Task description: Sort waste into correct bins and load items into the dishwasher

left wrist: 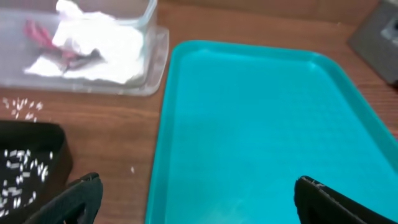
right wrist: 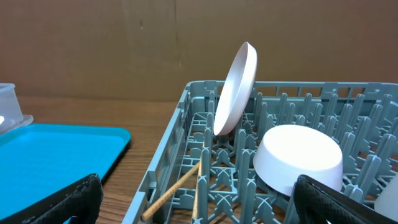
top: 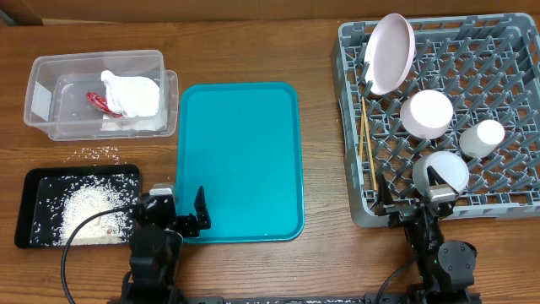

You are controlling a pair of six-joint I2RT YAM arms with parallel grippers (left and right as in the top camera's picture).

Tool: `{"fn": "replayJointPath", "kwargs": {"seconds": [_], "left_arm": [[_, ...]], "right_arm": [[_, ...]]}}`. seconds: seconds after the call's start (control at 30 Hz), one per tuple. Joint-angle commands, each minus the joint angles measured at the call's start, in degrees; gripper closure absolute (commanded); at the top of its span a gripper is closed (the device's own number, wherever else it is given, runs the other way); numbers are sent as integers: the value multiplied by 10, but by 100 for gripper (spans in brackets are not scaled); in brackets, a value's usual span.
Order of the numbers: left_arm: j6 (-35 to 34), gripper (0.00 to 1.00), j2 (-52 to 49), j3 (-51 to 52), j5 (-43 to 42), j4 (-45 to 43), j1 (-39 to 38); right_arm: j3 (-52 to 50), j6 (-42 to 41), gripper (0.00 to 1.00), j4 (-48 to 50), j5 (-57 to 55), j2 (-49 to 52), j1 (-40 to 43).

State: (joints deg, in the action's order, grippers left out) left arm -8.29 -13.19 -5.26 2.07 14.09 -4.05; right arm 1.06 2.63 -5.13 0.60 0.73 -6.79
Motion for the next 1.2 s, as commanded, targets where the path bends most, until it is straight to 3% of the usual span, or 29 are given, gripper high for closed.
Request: {"fn": "replayJointPath", "kwargs": {"seconds": [0.0, 0.37, 0.5, 0.67, 0.8, 0.93, 1.17], "left_arm": [[32, 0, 23, 4, -17, -12, -2], [43, 0, 75, 10, -17, -107, 0], [97, 0, 95, 50, -65, -178, 0], [126, 0, 111, 50, -87, -178, 10], [126, 0, 111, 50, -54, -167, 20], [126, 0, 117, 50, 7, -102, 26], [126, 0, 130, 50, 9, -99, 26]], "right_arm": [[-6, 2, 0, 3, -5, -6, 2], [-6, 2, 0, 3, -5, -6, 2], [-6, 2, 0, 3, -5, -6, 2], [-6, 2, 0, 3, -5, -6, 2], [-6, 2, 0, 3, -5, -6, 2], [-6, 2, 0, 3, -5, -6, 2], [-6, 2, 0, 3, -5, -6, 2]]}}
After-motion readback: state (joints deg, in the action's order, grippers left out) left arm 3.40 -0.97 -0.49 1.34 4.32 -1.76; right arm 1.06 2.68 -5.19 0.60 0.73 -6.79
